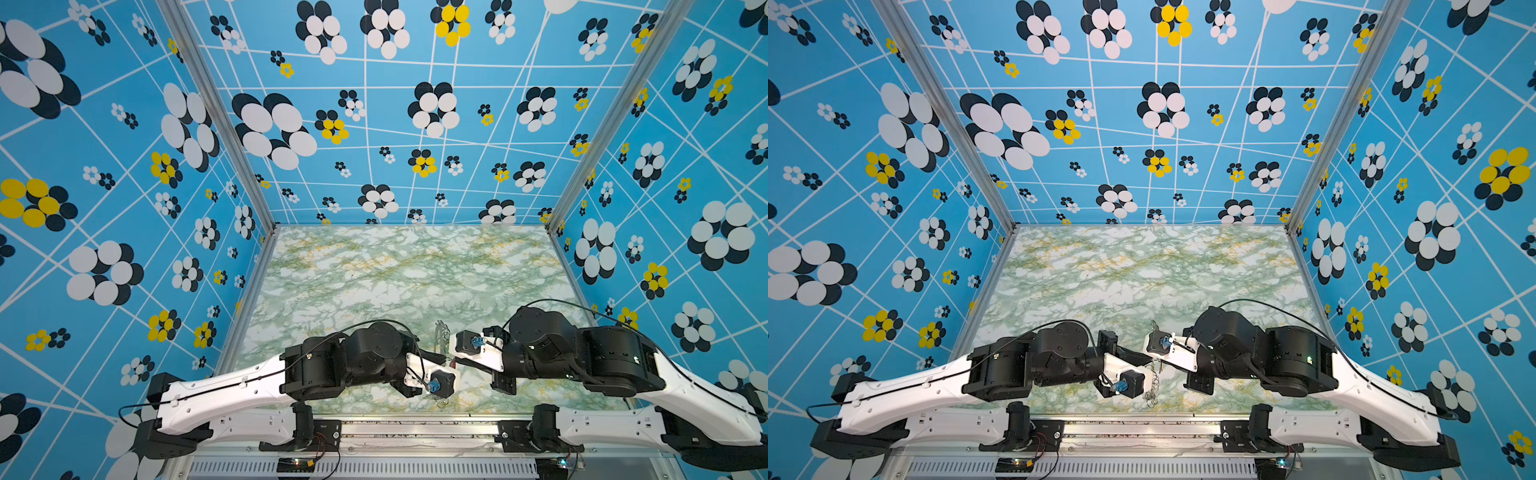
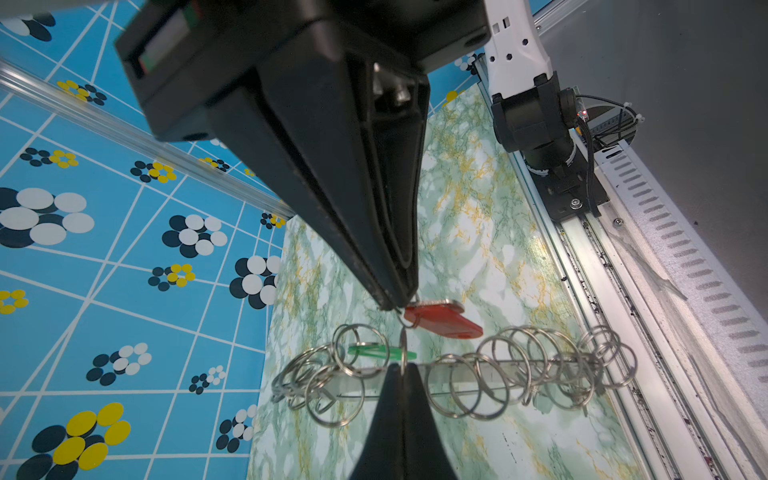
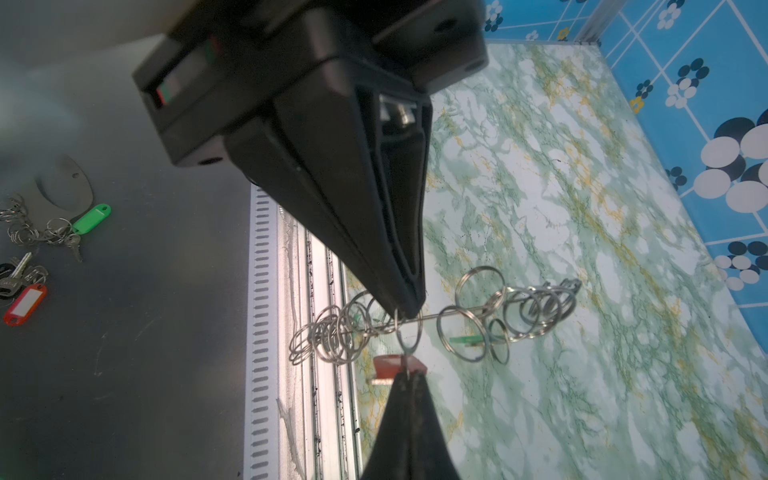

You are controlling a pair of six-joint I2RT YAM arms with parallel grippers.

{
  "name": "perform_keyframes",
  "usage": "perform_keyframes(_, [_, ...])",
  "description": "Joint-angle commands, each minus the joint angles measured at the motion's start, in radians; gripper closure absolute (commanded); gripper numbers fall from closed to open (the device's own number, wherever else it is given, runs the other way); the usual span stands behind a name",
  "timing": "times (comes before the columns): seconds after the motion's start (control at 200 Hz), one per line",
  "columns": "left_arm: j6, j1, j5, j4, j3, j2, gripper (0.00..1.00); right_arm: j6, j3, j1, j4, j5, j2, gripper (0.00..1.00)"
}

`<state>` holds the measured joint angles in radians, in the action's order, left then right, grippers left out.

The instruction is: Put the keys on the keyring

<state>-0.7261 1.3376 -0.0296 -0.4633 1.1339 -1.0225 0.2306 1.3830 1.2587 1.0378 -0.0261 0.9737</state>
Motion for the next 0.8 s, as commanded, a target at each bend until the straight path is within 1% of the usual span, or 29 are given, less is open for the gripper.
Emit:
perform_keyframes(0.0, [0.005, 0.008, 0.032, 0.036, 0.024, 0.017, 1.00, 0.007, 0.025, -0.008, 0.001, -0.027, 0.006, 1.00])
perform_keyframes(0.525, [0.011, 0.008, 0.063, 0.024, 0.039, 0.010, 1.00, 0.017, 0.027, -0.022, -0.016, -0.043, 0.008, 1.00])
perform_keyframes(0.61, [0.013, 0.008, 0.045, 0.020, 0.039, 0.011, 1.00, 0.015, 0.027, -0.022, -0.010, -0.037, 0.005, 1.00])
perform_keyframes(0.725, [0.023, 0.008, -0.012, 0.029, 0.029, 0.017, 1.00, -0.011, 0.012, -0.022, -0.012, -0.011, -0.016, 1.00])
perform_keyframes(0.795, [0.028, 0.008, -0.020, 0.038, 0.023, 0.019, 1.00, -0.027, 0.004, -0.021, -0.011, 0.005, -0.024, 1.00])
